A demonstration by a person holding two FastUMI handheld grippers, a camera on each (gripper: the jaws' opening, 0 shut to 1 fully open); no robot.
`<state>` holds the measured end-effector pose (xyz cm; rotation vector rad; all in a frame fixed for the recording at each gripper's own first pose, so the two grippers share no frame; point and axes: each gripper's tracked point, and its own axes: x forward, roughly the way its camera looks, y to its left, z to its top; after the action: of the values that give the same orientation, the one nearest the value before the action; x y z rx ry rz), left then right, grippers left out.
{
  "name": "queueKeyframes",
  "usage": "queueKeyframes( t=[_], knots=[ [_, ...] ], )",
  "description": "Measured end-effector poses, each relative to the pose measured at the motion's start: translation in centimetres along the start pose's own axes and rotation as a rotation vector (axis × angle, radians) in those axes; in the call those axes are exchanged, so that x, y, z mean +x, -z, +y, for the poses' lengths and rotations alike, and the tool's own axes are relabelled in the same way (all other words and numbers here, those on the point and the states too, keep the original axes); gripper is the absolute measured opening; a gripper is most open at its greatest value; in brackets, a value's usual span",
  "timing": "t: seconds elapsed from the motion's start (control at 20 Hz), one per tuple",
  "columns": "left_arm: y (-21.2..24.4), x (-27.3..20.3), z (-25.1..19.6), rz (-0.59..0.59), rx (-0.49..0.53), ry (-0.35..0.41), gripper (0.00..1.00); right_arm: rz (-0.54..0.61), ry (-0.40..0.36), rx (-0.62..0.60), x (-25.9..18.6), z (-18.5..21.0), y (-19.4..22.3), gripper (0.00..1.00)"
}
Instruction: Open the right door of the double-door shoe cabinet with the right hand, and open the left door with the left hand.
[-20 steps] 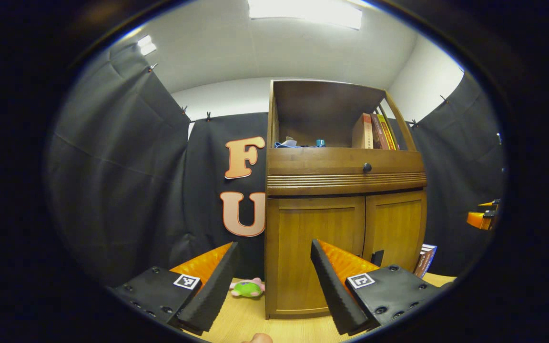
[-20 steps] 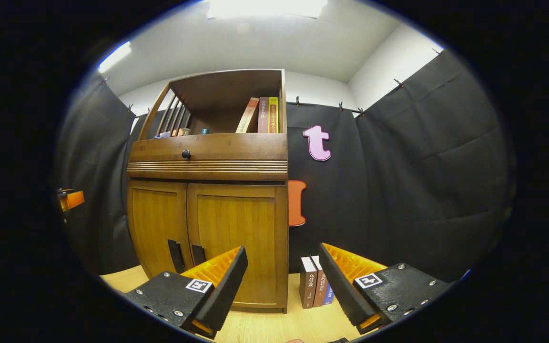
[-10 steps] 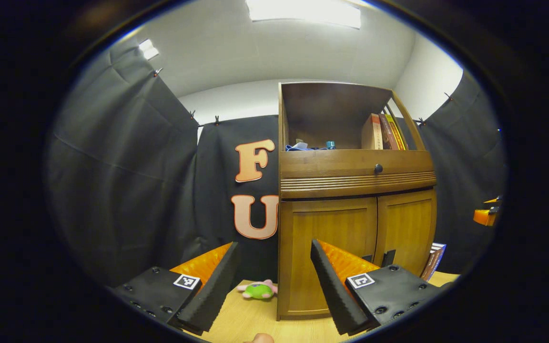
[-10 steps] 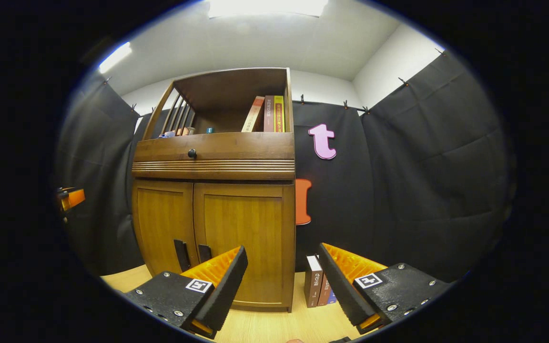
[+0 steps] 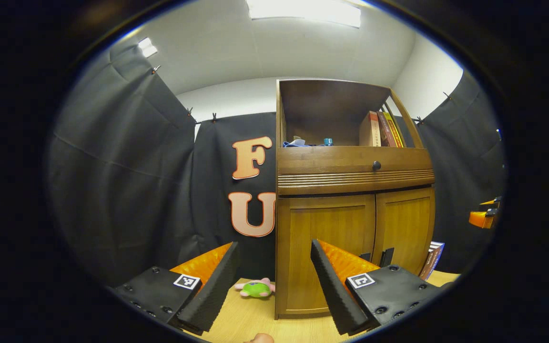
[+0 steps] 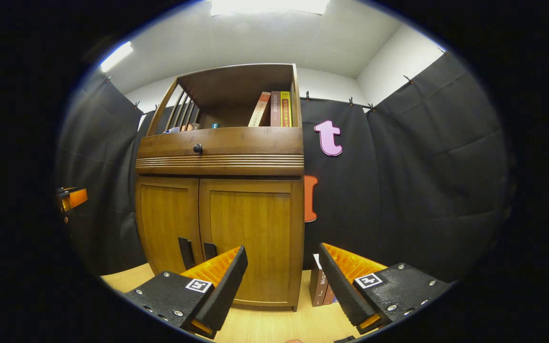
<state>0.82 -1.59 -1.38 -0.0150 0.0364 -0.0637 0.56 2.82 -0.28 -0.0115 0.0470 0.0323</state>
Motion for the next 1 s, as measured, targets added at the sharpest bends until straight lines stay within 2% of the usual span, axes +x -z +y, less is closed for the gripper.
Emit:
queueKeyframes(
  t=[0.4, 0.6, 1.0],
  knots=[
    [0.2, 0.0, -0.2, 0.002, 0.014, 0.002, 0.95, 0.074, -0.110, 0.058, 3.3, 5.4, 3.5, 0.93],
    [0.5, 0.1, -0.1, 0.007, 0.010, 0.002, 0.95, 0.091, -0.137, 0.073, 5.5, 8.2, 5.1, 0.93],
    [1.1, 0.2, 1.2, 0.014, 0.010, -0.008, 0.95, 0.131, -0.193, 0.005, 9.3, 15.1, 9.6, 0.94]
  ],
)
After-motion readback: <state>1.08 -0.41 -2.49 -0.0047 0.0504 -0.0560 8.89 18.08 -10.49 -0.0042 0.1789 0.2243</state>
